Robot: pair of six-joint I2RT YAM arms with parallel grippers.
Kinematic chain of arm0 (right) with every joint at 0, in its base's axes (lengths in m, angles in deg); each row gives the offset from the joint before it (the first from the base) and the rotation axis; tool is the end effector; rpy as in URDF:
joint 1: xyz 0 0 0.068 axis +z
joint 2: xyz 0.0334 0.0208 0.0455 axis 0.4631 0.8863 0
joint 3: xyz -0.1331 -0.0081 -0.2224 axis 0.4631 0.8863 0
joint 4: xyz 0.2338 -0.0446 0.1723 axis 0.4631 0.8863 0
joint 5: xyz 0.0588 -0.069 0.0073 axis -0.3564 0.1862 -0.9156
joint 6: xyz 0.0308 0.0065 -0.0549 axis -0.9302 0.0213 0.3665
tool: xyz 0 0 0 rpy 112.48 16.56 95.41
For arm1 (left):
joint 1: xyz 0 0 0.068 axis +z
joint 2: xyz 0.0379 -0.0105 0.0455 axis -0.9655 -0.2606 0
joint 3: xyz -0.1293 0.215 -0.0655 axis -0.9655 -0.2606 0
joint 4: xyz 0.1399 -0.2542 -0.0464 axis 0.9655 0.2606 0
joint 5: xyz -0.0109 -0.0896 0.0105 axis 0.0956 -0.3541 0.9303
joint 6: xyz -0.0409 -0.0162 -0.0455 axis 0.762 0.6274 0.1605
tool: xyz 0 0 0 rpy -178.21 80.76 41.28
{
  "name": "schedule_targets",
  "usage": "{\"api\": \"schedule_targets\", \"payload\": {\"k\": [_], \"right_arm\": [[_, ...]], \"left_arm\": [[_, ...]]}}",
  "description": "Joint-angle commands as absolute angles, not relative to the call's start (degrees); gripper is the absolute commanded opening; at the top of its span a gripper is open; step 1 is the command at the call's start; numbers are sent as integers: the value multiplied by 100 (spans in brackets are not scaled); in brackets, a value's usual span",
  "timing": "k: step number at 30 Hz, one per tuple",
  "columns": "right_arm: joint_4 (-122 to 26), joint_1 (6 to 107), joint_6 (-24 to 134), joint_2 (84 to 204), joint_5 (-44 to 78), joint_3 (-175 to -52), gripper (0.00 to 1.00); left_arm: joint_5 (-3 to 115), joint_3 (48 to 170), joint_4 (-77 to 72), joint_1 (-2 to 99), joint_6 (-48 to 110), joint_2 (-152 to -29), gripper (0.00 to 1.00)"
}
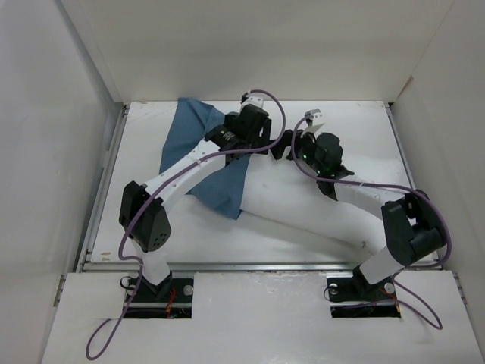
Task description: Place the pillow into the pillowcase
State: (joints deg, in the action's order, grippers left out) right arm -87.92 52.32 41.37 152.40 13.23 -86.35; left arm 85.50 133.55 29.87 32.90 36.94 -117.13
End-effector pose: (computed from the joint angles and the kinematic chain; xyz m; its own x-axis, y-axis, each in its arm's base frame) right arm 0.3502 0.1715 0.2213 -0.2326 0.2719 -0.9338 -0.5378 0.7640 0.3565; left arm 0.3485 -0.2898 0.3249 -0.5274 0.0938 -0.8444 0.2514 0.9666 -0.0496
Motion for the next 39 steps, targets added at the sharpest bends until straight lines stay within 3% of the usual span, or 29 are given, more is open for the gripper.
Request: {"api": "schedule_targets", "payload": {"k": [1, 2, 3, 9, 10, 14, 19, 20, 23, 30, 33, 39], "right_arm": [[-7641, 5193, 4335, 14808, 1456, -9138, 91], [-7366, 5141, 4336, 14729, 1805, -9252, 99], [-7050, 5141, 4397, 14668, 2061, -9549, 100], [-4966, 4782, 4319, 14868, 4187, -10456, 100], [-4546, 4658, 4092, 15078, 4190, -10649, 100], [-3867, 4130, 3898, 15737, 3383, -11010, 100], [-3681, 4130, 3897, 15898, 1961, -10546, 94], [-3777, 4130, 3975, 15898, 1183, -10267, 93], [-3857, 4828, 4203, 15547, 491, -9913, 91], [-3435, 6905, 4600, 15326, 228, -10228, 91], [-3759, 7030, 4600, 15379, -11, -10431, 91], [-3268, 7083, 4652, 14959, 1648, -10721, 91]], "left_arm": [[8497, 13326, 2703, 3209, 3821, -11504, 76], [8444, 13326, 2703, 3261, 3821, -11583, 73], [8444, 13326, 2703, 3262, 3821, -11662, 69], [8058, 13326, 2703, 3385, 3821, -12198, 37], [8005, 13326, 2703, 3437, 3821, -12251, 27], [7934, 13326, 2572, 3552, 3821, -12435, 12], [7970, 13660, 2466, 4017, 3899, -12822, 4], [7795, 13782, 2465, 4114, 3848, -12910, 3], [7179, 14493, 2413, 4413, 3760, -13332, 1], [6414, 15269, 2211, 4413, 3557, -13763, 1], [6361, 15164, 2211, 4413, 3557, -13694, 0], [7194, 13874, 1956, 4054, 3487, -12456, 0]]}}
